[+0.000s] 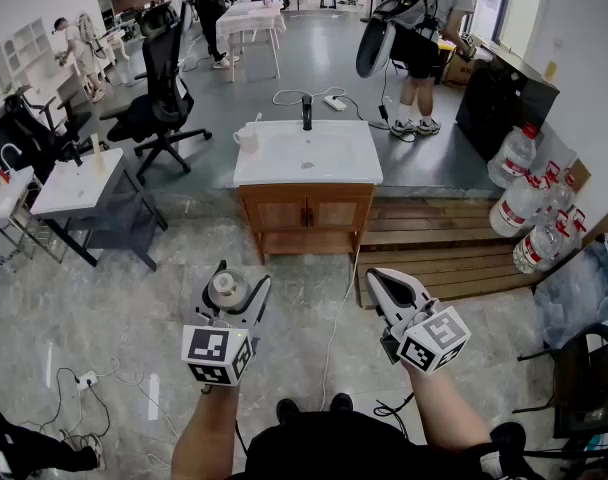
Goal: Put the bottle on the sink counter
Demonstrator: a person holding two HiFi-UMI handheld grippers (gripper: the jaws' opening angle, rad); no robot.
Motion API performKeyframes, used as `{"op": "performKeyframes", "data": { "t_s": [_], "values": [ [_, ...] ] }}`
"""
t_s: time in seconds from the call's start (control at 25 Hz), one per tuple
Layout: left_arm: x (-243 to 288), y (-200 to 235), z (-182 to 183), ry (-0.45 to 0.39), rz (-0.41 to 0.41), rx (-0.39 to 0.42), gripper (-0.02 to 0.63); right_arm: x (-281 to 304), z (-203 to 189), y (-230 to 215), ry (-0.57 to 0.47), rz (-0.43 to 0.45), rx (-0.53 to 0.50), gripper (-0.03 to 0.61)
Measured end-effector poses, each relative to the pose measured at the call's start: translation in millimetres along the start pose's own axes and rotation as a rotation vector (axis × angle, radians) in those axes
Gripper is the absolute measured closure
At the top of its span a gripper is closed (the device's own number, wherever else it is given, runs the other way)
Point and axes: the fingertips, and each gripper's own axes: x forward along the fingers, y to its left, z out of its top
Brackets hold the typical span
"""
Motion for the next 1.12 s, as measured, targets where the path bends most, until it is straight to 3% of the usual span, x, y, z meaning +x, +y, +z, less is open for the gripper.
{"op": "performKeyframes", "data": {
  "t_s": [0.52, 0.8, 1.12],
  "values": [
    [4, -22, -8, 0.030, -0.022, -0.018, 0.269, -19, -5, -11, 0.009, -0.013, 0.001, 0.566],
    [16, -54, -2, 0.025, -0.021, -0.029, 0.269, -57, 2, -47, -0.033, -0.071, -0.025, 0.565],
    [35, -100, -4, 0.027, -0.026, -0.035, 0.268, -93, -12, -64, -0.021, -0.036, 0.004, 0.565]
  ]
}}
